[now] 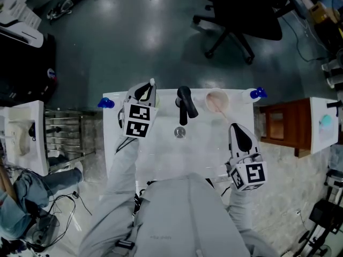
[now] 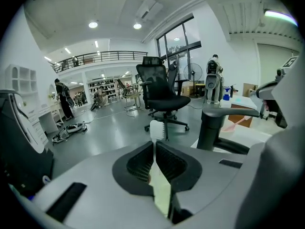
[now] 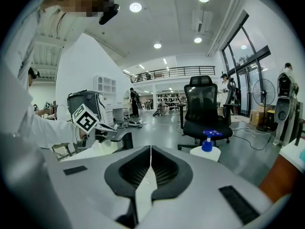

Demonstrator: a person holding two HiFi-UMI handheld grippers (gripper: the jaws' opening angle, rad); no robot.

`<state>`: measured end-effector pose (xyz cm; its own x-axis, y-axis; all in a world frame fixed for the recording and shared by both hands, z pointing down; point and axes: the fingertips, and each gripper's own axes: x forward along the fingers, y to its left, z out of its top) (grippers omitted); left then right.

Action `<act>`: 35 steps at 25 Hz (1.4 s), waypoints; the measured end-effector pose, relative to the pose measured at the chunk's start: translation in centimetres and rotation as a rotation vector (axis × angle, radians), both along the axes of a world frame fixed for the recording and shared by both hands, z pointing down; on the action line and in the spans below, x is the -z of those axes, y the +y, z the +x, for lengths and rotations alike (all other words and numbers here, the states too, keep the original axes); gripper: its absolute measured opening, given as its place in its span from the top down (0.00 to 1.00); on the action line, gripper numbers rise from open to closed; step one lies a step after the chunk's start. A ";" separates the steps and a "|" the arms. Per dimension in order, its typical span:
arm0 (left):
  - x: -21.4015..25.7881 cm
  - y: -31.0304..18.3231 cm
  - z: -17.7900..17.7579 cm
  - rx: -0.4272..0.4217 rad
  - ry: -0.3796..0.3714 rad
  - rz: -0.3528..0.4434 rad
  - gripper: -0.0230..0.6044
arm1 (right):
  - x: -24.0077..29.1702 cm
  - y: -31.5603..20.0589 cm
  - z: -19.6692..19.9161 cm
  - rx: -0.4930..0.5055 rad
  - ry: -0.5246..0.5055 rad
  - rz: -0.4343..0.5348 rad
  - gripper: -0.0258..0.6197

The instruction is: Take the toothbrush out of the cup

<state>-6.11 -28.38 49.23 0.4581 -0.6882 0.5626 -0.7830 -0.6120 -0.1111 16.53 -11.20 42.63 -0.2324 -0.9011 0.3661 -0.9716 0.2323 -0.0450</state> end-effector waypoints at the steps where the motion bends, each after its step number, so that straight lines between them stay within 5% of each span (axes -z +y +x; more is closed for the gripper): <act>1: 0.2 0.1 0.0 0.001 0.004 0.003 0.91 | 0.1 0.1 -0.1 0.000 -0.001 0.002 0.92; 24: 12.0 4.8 -1.7 0.035 0.104 0.211 0.91 | 4.4 1.3 -1.3 0.047 -0.005 0.132 0.92; 35: 18.3 10.4 -2.7 0.055 0.223 0.314 0.91 | 5.6 1.6 -3.0 0.107 -0.009 0.170 0.92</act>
<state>-8.81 -17.99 30.94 0.5027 -0.8383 0.2110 -0.8401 -0.5313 -0.1095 13.55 -9.59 37.08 -0.3327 -0.9197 0.2084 -0.9407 0.3392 -0.0047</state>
